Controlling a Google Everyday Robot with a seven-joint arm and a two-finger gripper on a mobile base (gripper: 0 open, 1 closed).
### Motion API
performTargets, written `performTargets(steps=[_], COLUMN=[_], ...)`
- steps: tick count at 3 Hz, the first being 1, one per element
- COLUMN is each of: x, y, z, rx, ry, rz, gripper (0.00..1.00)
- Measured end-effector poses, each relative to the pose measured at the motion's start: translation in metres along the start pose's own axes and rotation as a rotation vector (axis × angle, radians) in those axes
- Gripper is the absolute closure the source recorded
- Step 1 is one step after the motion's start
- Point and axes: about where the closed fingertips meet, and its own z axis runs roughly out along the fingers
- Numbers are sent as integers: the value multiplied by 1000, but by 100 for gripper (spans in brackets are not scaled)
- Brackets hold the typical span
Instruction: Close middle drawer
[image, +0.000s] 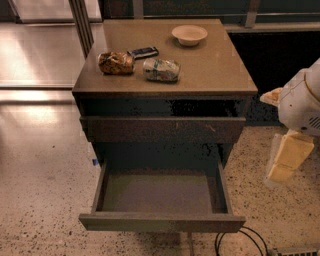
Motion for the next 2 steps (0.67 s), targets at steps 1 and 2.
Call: performTargets(steps=[1, 2], x=[6, 11], y=[23, 51], z=[40, 82], rx=[-25, -80], ry=[4, -2], rz=[-24, -37], gripper=[0, 0])
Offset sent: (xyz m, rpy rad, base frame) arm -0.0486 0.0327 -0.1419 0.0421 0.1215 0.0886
